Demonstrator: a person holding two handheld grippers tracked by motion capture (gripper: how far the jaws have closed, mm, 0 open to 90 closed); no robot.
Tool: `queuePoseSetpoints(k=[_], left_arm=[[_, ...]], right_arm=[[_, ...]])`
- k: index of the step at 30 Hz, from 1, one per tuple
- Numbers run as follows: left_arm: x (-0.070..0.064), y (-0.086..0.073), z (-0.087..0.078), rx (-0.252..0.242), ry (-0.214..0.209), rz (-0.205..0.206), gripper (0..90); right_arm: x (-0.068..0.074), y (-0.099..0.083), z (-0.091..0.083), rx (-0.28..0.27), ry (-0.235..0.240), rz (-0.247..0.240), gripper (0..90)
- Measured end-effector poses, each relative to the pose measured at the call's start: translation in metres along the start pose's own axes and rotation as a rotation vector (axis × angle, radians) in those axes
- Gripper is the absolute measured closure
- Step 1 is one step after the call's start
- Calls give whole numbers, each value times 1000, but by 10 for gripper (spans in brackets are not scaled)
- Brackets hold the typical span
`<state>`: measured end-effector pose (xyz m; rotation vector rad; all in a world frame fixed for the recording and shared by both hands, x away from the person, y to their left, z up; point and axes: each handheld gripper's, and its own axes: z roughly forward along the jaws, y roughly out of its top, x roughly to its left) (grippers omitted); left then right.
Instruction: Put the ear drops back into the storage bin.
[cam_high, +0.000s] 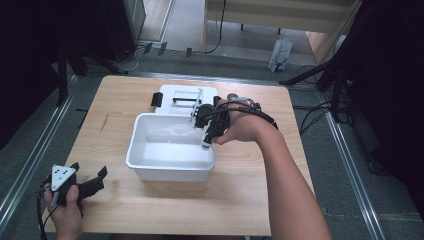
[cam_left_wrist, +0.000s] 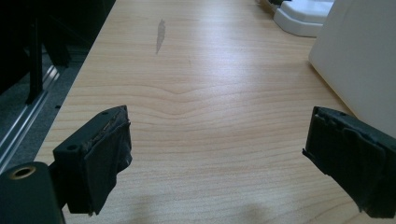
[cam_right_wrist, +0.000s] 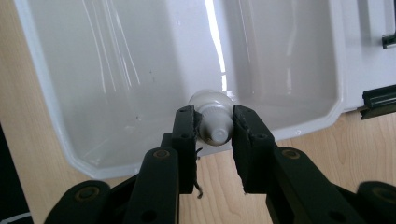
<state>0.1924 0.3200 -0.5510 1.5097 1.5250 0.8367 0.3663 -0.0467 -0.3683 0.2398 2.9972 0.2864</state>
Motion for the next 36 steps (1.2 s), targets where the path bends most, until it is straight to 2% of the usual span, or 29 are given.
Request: queuePoseSetpoints(k=[5,6,11,14,19,20,23,28,36], left_arm=[[0,0,0,2,-2,7,78],[0,0,0,1,-1,6,79],[0,0,0,-5,1,6,79],[0,0,0,-8,0,3,79],[-1,0,0,-7,-3,1,78],[0,0,0,-4,-5,2,79],[0,0,-1,-3,-6,2,79],[0,-1,-1,-5,-10,0,79],[1,-1,0,-4,-12,-4,79]], right_arm=[[1,-1,14,24,5,-3,720],[0,-1,16,13,9,-17,720],[-2,0,29,14,22,-31,720],[-1,1,36,32,2,-58,720],[-2,5,49,59,-18,-66,720],[-2,5,51,67,-18,-49,719],[-4,6,61,72,-22,-45,719],[-8,9,74,113,-16,-29,719],[-12,14,78,149,-28,-7,719]])
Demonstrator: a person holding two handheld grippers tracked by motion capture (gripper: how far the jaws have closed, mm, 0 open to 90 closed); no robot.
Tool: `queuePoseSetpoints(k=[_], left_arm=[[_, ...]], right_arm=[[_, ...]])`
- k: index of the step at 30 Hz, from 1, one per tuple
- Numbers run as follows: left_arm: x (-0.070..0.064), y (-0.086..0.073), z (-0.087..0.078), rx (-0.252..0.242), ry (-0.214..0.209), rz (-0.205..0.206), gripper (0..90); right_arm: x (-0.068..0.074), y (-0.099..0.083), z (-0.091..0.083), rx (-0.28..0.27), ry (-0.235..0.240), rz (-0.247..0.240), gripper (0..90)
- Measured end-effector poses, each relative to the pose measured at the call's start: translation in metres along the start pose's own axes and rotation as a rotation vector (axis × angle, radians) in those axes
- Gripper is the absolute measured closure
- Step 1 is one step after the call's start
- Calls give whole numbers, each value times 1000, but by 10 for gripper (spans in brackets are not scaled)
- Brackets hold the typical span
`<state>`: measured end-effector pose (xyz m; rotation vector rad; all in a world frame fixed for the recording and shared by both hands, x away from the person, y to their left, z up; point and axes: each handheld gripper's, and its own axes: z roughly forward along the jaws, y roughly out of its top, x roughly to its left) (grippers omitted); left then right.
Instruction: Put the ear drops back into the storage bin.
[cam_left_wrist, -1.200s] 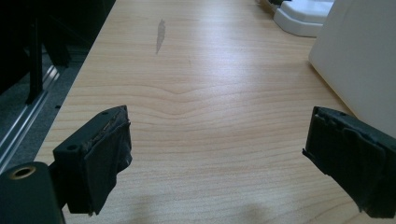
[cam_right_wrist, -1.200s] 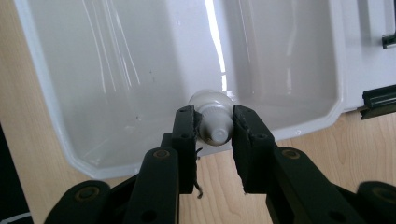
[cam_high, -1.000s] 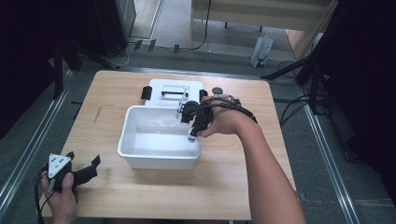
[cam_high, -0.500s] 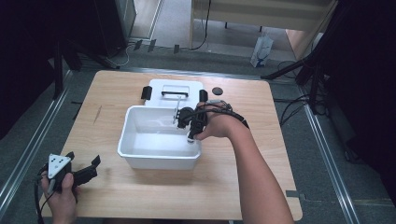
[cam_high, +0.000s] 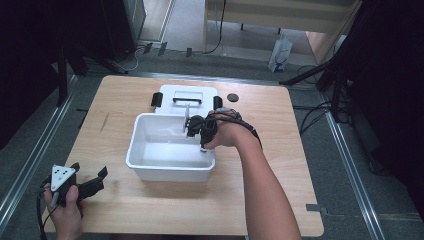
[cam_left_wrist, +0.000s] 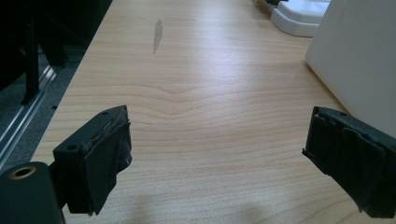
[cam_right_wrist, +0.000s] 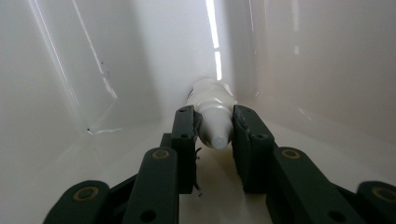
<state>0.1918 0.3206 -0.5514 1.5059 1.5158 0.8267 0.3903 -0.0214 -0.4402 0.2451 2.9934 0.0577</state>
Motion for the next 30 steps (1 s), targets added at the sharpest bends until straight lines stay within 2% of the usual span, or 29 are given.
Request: queuePoseSetpoints(k=[10,17,21,27,30], left_arm=[[-1,0,0,5,3,10,79],[-1,0,0,4,2,7,79],[-1,0,0,4,0,5,79],[-1,0,0,4,2,8,79],[-1,0,0,4,3,11,79]], right_arm=[[1,0,0,11,-3,-7,711],[3,-1,-2,1,-11,-13,659],[1,-3,-8,-34,-19,5,641],[0,-8,-25,-97,35,42,622],[1,-8,-33,-114,33,36,604]])
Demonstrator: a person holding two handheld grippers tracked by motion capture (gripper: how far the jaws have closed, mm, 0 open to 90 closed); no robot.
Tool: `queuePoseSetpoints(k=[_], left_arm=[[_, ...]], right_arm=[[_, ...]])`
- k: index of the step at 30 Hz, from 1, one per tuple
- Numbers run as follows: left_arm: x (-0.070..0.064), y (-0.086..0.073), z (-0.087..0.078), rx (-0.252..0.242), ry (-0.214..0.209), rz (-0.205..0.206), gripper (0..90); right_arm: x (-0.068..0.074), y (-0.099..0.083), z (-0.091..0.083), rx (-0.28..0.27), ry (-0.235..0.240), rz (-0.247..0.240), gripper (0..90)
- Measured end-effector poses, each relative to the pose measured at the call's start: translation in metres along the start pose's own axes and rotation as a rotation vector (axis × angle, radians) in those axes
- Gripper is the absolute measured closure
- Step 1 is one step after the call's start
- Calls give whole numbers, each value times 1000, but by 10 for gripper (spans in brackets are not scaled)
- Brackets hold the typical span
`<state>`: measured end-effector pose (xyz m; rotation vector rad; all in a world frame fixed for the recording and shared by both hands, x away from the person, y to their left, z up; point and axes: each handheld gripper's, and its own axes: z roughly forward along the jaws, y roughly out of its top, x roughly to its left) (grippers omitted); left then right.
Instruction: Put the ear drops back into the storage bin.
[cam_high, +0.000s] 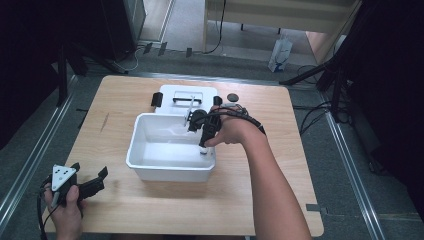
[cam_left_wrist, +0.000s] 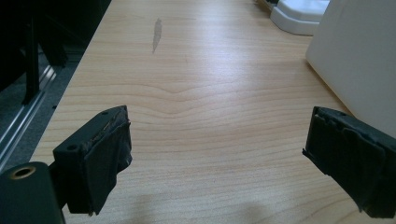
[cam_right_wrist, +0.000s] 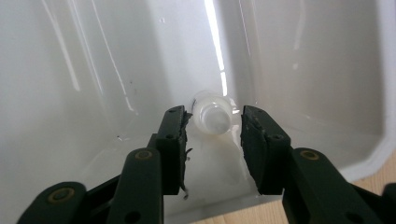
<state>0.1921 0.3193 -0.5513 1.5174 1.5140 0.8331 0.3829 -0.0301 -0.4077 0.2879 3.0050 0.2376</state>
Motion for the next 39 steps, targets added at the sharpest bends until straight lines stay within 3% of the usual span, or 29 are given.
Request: queuePoseSetpoints(k=[4,9,13,19,24,29,39], left_arm=[[0,0,0,1,1,2,79],[0,0,0,0,1,3,79],[0,0,0,0,0,2,79],[0,0,0,5,-2,-2,78],[0,0,0,4,0,-1,79],[0,0,0,3,0,-2,78],[0,0,0,-2,4,2,79]], right_arm=[[3,1,-12,-13,2,-7,565],[4,0,-31,-62,-19,7,439],[4,-4,-48,-80,-87,52,233],[2,-20,-59,-62,-109,139,9],[0,-38,-69,-82,-112,200,0],[-1,-58,-74,-86,-118,222,0],[1,-105,-70,-90,-137,297,0]])
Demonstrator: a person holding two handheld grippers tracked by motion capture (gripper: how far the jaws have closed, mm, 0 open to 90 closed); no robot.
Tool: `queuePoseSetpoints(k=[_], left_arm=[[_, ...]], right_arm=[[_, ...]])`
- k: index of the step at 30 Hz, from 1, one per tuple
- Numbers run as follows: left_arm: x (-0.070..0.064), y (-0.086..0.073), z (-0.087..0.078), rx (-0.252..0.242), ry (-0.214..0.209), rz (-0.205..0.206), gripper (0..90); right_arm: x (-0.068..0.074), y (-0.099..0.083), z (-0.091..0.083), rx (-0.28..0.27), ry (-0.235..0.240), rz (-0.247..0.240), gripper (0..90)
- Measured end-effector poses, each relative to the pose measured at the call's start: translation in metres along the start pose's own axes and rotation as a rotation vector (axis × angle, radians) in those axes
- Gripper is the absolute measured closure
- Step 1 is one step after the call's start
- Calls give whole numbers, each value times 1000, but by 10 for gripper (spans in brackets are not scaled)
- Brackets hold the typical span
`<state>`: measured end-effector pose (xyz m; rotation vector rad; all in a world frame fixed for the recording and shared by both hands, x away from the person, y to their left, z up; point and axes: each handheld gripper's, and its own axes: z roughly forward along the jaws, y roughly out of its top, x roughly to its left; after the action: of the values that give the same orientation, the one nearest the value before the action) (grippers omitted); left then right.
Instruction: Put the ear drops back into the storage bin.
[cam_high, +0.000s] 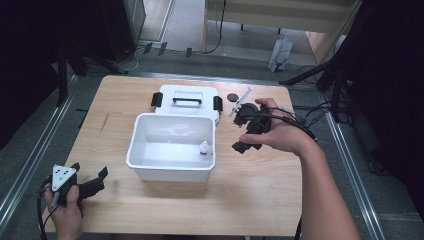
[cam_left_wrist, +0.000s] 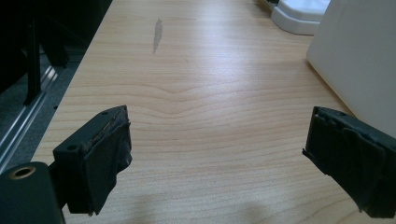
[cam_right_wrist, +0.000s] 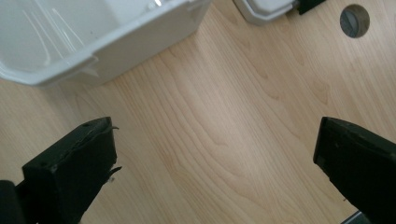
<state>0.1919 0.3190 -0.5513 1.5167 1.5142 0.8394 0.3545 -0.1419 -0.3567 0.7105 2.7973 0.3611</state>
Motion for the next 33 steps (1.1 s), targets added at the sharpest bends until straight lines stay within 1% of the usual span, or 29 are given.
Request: queuePoseSetpoints(k=[3,8,15,19,22,25,29,33], left_arm=[[0,0,0,2,0,2,78],[0,0,0,1,1,3,78],[-1,0,0,2,4,10,78],[-1,0,0,1,3,13,79],[0,0,0,0,3,10,78],[-1,0,0,0,3,13,78],[-1,0,0,-4,6,13,79],[-2,0,0,-6,7,13,78]], right_arm=[[-2,-13,3,-9,5,20,0],[-5,-35,10,-15,-1,60,0],[-6,-61,17,-22,-5,84,0],[-5,-80,25,-21,-12,105,0],[-4,-92,31,-33,-19,124,0],[-1,-106,37,-60,-39,148,0],[0,-123,45,-105,-53,178,0],[3,-144,54,-174,-81,210,0]])
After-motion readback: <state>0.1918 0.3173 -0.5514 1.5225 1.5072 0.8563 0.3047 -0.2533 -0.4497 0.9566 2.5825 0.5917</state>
